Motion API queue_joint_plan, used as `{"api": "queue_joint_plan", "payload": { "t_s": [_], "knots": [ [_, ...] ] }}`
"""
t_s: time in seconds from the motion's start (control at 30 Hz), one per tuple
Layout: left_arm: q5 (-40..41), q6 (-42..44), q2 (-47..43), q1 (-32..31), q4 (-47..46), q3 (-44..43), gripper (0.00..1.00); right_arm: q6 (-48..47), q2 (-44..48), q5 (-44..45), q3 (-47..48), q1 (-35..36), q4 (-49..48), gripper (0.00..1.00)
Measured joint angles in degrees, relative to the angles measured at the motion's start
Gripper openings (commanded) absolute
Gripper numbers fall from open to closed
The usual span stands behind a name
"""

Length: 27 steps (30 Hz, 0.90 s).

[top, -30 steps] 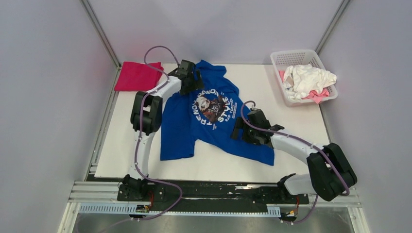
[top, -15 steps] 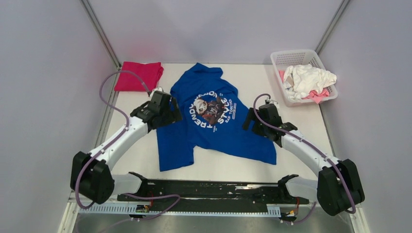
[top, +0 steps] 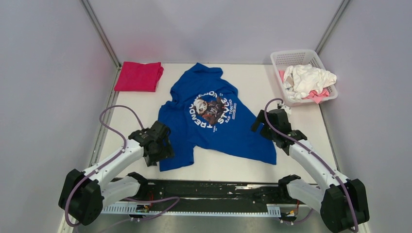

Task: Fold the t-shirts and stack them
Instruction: Flatten out the tshirt

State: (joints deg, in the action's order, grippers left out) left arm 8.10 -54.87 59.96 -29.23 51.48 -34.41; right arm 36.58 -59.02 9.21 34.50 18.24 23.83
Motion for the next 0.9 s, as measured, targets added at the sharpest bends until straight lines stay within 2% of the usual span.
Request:
{"api": "queue_joint_plan", "payload": {
  "t_s": [0.07, 0.33, 0.7, 0.9],
  "knots": [
    [-0.7, -1.62, -0.11, -0.31, -0.55, 0.31, 0.74, 0.0, 0.0, 0.55, 0.0, -0.2, 0.09, 1.0],
    [-3.15, -4.33, 3.5, -1.99, -1.07, 1.49, 0.74, 0.0, 0.0, 2.08, -0.02, -1.05, 0.28, 1.0],
    [0.26, -6.91, 8.07, -4.42, -0.28, 0.37, 0.74, -0.02, 0.02, 2.49, -0.83, -1.95, 0.46, 1.0],
    [1.25, -8.83, 11.08, -6.51, -3.43, -1.09, 0.72, -0.09, 1.57, 2.69, -0.96, -2.99, 0.72, 1.0]
  ]
}}
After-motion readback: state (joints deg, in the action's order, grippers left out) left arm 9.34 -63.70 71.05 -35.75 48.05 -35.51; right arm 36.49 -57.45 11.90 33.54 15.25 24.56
